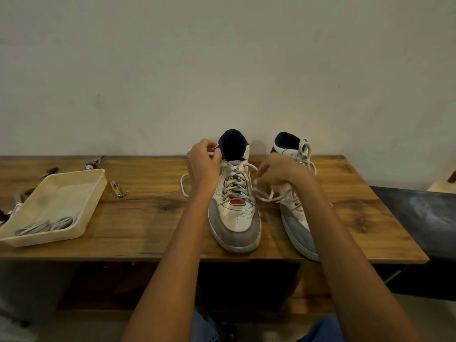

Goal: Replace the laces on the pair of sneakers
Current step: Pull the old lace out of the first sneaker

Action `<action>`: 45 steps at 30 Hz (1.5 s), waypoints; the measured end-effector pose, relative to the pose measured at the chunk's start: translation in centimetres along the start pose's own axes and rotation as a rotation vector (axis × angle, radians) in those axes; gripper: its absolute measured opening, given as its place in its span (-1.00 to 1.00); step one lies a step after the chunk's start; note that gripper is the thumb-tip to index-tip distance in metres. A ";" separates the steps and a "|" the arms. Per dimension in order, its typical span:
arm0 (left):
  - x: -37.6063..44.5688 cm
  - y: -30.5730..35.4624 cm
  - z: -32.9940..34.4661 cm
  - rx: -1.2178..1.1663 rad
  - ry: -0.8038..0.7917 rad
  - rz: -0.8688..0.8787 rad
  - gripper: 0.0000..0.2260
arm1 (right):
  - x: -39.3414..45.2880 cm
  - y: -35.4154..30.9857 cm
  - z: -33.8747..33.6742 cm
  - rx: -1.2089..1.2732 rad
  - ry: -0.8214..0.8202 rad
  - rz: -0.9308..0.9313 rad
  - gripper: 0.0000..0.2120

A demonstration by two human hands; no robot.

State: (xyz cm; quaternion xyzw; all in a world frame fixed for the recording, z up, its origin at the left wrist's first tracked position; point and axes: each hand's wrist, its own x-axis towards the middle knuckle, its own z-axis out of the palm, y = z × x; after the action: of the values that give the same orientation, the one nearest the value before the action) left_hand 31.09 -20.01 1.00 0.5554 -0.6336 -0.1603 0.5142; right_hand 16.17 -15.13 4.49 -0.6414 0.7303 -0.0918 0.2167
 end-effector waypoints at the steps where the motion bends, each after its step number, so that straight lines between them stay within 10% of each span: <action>1: 0.0 0.0 0.0 0.015 -0.011 0.018 -0.84 | 0.3 -0.1 0.2 -0.033 0.239 -0.026 -0.77; 4: -0.3 0.3 -0.1 0.062 -0.076 0.079 -0.87 | 1.0 -0.3 0.8 0.094 0.616 -0.030 -0.82; 10: -0.9 0.1 0.0 0.224 -0.363 0.101 -0.85 | 1.8 1.3 4.4 -0.096 0.015 0.045 -0.82; 17: -1.1 0.7 0.2 0.283 -0.443 0.067 -0.81 | 2.6 -0.2 2.3 0.306 0.684 -0.074 -0.72; 28: -0.4 -0.4 0.3 0.031 0.051 -0.279 -0.73 | 3.0 -0.4 4.7 0.713 0.559 0.069 -0.82; 37: -1.9 -0.2 1.9 0.523 -0.228 0.344 -0.85 | 2.8 -0.4 4.5 0.718 0.524 0.020 -0.81; 39: -1.5 -0.1 2.3 0.303 -0.086 0.276 -0.89 | 2.9 -0.4 4.5 0.712 0.524 0.030 -0.82; 43: -0.3 0.8 0.7 -0.685 0.174 -0.480 -0.76 | 3.1 0.2 4.6 0.774 0.468 0.041 -0.84; 45: -0.6 1.2 0.2 -0.684 0.098 -0.542 -0.77 | 3.2 0.2 4.7 0.759 0.466 0.038 -0.83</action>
State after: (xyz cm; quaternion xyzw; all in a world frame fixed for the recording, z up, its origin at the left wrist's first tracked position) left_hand 30.18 -19.22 1.56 0.5063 -0.3502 -0.4637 0.6372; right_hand 17.76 -17.49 -0.46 -0.4651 0.6859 -0.4913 0.2680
